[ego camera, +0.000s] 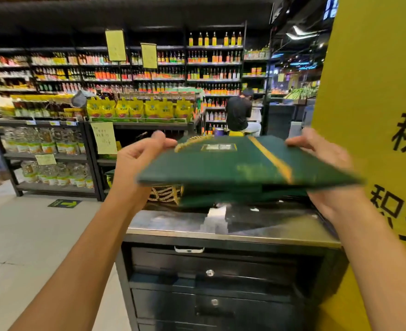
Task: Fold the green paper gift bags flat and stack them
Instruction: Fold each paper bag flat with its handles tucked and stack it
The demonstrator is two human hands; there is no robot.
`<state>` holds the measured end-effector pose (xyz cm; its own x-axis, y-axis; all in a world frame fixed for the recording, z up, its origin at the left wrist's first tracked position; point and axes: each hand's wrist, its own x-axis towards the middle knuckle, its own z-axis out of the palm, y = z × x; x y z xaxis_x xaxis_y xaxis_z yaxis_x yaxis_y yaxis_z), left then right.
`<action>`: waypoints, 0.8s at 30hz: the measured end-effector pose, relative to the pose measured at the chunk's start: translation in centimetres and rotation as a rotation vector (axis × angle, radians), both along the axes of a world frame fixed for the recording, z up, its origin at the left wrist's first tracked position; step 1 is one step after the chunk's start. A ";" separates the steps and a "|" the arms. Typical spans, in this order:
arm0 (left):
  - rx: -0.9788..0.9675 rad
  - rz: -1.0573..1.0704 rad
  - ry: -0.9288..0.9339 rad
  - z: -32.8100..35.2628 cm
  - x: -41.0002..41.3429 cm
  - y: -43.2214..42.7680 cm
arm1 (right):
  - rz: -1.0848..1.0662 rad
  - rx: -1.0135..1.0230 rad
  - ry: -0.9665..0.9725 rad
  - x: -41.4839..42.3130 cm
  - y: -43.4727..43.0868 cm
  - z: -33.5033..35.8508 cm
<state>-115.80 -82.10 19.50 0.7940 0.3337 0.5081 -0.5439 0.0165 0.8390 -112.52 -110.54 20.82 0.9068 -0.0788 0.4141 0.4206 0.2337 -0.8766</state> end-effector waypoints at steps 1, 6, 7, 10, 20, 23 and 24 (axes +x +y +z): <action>0.050 0.023 0.032 -0.5 0.1 0.0 | -0.028 -0.067 0.015 0.2 -0.1 -0.5; 0.118 -0.025 0.174 -3.8 1.4 -0.7 | -0.073 -0.288 0.109 1.8 -0.4 -4.7; 0.113 -0.035 0.208 -4.5 1.8 -0.7 | -0.094 -0.292 0.116 2.1 -0.4 -5.5; 0.150 -0.092 0.334 -6.5 3.1 -0.8 | -0.157 -0.337 0.132 2.9 -0.2 -7.6; 0.197 -0.277 0.511 -9.4 4.9 -1.4 | -0.492 -0.982 0.029 3.8 0.0 -11.0; 0.285 -0.253 0.499 -9.7 4.8 -1.3 | -0.491 -0.971 -0.176 3.8 2.4 -10.8; 0.298 -0.247 0.501 -9.7 4.8 -1.2 | -0.438 -0.948 -0.222 3.8 3.6 -10.6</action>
